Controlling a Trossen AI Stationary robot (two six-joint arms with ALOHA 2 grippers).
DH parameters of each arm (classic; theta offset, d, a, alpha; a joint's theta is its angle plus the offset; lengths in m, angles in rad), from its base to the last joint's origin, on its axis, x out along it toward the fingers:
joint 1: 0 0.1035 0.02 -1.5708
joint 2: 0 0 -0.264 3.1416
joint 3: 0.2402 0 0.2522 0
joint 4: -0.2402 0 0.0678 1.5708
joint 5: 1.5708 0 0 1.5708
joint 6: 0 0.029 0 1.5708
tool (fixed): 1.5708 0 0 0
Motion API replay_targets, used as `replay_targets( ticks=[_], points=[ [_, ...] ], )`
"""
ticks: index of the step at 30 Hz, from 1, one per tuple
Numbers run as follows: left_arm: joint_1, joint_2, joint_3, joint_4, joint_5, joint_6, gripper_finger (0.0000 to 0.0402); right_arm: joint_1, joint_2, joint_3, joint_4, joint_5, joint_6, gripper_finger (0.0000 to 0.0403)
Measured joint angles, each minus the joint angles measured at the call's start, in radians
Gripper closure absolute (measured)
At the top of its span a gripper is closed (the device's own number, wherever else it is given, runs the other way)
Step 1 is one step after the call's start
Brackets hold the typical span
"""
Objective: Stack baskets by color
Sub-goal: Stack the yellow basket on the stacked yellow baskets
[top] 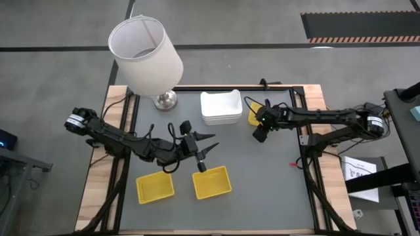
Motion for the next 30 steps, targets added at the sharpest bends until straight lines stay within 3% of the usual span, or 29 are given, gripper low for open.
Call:
replay_targets(
  ticks=[16, 30],
  points=[
    [0.000, 0.000, 0.000, -0.003, 0.000, -0.010, 0.0272, 0.000, 0.106, 0.000, 0.002, 0.000, -0.085, 0.0294],
    [-0.001, 0.000, 0.000, -0.003, 0.000, -0.010, 0.0272, 0.000, 0.137, 0.008, -0.001, -0.003, -0.148, 0.0391]
  ],
)
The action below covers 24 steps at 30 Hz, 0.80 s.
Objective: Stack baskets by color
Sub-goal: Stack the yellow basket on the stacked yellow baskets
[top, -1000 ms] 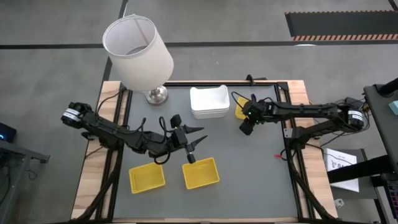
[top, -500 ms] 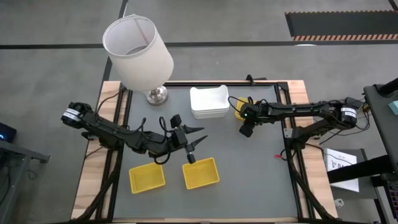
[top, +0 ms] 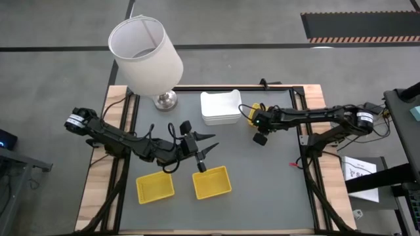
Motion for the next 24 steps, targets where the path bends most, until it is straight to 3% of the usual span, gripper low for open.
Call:
replay_targets(
  ticks=[3, 10, 17, 24],
  points=[
    [0.001, 0.000, 0.000, 0.000, 0.000, 0.000, 0.0272, 0.003, -0.023, 0.001, -0.014, -0.026, -0.001, 0.0394],
    [0.001, 0.000, 0.000, -0.004, 0.009, 0.000, 0.0272, 0.055, -0.124, 0.001, -0.052, -0.217, 0.017, 0.0394],
    [0.009, 0.008, -0.001, -0.012, 0.159, -0.003, 0.0272, 0.196, -0.231, 0.011, 0.024, -0.218, 0.018, 0.0394],
    [0.035, 0.088, 0.022, 0.008, 0.190, -0.001, 0.0272, 0.308, -0.230, 0.060, 0.105, -0.204, -0.002, 0.0394]
  ],
)
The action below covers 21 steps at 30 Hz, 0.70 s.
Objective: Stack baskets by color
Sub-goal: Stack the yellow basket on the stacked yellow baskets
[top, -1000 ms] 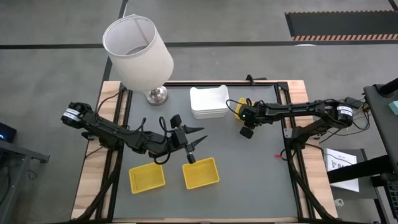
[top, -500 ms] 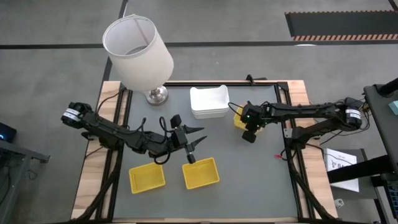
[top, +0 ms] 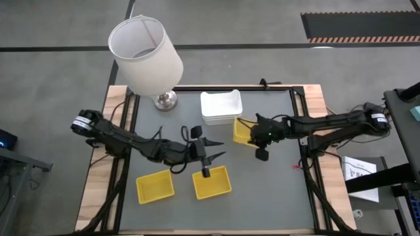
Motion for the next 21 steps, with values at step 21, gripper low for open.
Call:
replay_targets(
  ticks=[21],
  points=[
    [0.185, 0.270, 0.144, -0.104, 0.281, 0.011, 0.0272, 0.057, 0.135, 0.104, -0.008, 0.073, -0.060, 0.0394]
  ],
)
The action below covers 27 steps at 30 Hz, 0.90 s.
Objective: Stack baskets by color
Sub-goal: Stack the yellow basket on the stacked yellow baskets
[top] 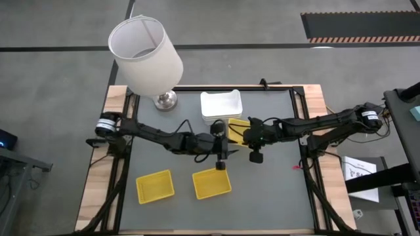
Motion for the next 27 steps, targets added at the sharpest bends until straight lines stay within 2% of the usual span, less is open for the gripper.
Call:
replay_targets(
  ticks=[2, 8, 11, 16, 20, 27],
  points=[
    [0.015, 0.045, 0.021, 0.015, 0.029, 0.007, 0.0272, 0.000, 0.000, 0.000, 0.000, 0.004, 0.000, 0.0394],
    [0.028, 0.126, 0.094, 0.007, 0.012, 0.109, 0.0272, 0.000, 0.000, 0.000, -0.001, 0.005, 0.000, 0.0394],
    [0.027, 0.130, 0.118, -0.061, -0.032, 0.155, 0.0272, 0.001, 0.005, 0.002, -0.016, 0.014, -0.001, 0.0394],
    [0.025, 0.088, 0.164, -0.265, -0.063, 0.171, 0.0272, 0.002, 0.009, 0.002, -0.055, 0.040, 0.008, 0.0394],
    [0.035, 0.084, 0.190, -0.285, -0.073, 0.243, 0.0272, 0.002, 0.013, 0.002, -0.053, 0.041, 0.000, 0.0394],
    [0.081, 0.096, 0.192, -0.285, 0.021, 0.242, 0.0272, 0.002, 0.014, 0.003, -0.048, 0.050, 0.000, 0.0394]
  ],
)
